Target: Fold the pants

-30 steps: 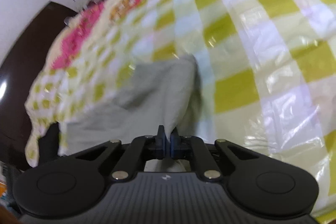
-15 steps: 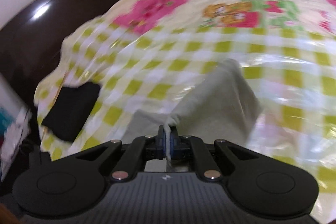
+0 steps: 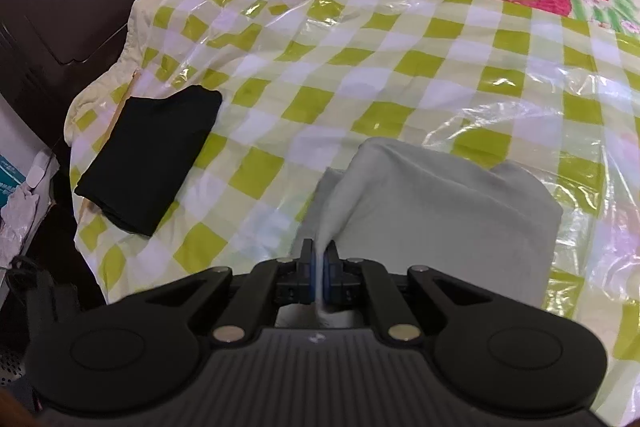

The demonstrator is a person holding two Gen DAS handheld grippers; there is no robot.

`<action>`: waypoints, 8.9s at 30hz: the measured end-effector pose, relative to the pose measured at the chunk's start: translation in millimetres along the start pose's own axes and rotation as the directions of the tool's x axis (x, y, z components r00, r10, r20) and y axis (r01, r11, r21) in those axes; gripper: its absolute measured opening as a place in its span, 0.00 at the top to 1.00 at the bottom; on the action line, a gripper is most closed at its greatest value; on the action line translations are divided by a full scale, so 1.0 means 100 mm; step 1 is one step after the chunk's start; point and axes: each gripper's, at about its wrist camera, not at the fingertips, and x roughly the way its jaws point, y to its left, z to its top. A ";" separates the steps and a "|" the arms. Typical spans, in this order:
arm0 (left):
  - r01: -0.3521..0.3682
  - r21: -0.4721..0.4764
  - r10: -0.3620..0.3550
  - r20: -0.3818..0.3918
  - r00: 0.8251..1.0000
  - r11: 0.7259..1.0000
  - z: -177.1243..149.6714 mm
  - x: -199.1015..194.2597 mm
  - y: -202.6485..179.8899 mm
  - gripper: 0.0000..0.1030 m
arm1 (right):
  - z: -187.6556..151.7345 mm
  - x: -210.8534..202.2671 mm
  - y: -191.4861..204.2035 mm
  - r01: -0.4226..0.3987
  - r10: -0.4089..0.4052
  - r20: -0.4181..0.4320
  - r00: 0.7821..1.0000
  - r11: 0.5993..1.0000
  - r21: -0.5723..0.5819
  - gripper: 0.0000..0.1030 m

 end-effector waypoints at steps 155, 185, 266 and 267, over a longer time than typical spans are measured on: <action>-0.056 -0.114 0.060 0.035 0.998 0.992 0.46 0.18 0.54 0.44 | -0.57 0.17 -1.76 -0.190 0.193 0.037 0.980 0.879 0.437 0.63; 0.052 0.134 -0.062 0.076 0.995 0.990 1.45 0.88 -0.48 0.39 | -0.72 -0.81 -2.56 0.110 -0.188 0.139 0.972 0.892 0.438 0.78; -0.077 -0.043 0.078 0.031 0.996 0.996 0.36 0.03 -1.13 0.00 | -1.82 -0.97 -1.00 0.429 -0.472 0.119 0.873 0.862 0.271 0.80; -0.077 -0.042 0.079 0.030 0.996 0.996 0.36 0.03 -1.13 0.00 | -1.82 -0.98 -1.00 0.428 -0.471 0.119 0.874 0.862 0.271 0.80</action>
